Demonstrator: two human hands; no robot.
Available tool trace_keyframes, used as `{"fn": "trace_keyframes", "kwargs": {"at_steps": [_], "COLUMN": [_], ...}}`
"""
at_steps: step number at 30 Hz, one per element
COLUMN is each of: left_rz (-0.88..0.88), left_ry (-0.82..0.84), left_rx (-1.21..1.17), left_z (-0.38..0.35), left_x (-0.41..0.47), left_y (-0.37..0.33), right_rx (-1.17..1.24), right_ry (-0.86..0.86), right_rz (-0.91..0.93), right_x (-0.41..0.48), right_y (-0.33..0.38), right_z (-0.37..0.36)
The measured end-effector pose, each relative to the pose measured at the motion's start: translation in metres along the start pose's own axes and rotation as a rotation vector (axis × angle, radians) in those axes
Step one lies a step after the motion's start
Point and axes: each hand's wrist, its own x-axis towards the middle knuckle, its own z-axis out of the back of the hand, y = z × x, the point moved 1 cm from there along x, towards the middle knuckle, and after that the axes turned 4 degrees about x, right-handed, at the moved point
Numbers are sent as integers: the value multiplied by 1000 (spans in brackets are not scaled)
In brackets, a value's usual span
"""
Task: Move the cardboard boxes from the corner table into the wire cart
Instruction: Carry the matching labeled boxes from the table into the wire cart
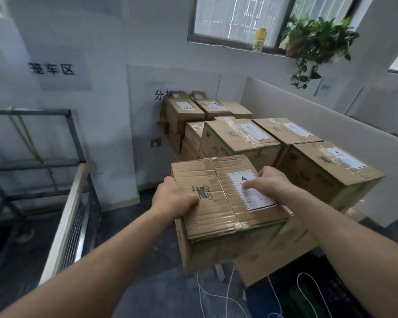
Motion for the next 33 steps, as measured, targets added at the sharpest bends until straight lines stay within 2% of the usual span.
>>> {"fn": "trace_keyframes", "kwargs": {"at_steps": [10, 16, 24, 33], "left_rz": [121, 214, 375, 610], "left_ry": [-232, -373, -572, -860], "left_rx": [-2, -86, -217, -359], "left_z": [126, 192, 271, 324], "left_x": [-27, -54, -81, -103], "left_y": [104, 167, 258, 334], "right_rx": [12, -24, -69, -106], "right_ry": [160, 250, 460, 718], "right_rz": [226, 412, 653, 921], "right_x": [-47, -69, -94, -124], "right_y": [120, 200, 314, 433], "right_z": [-110, -180, -293, -426]}}
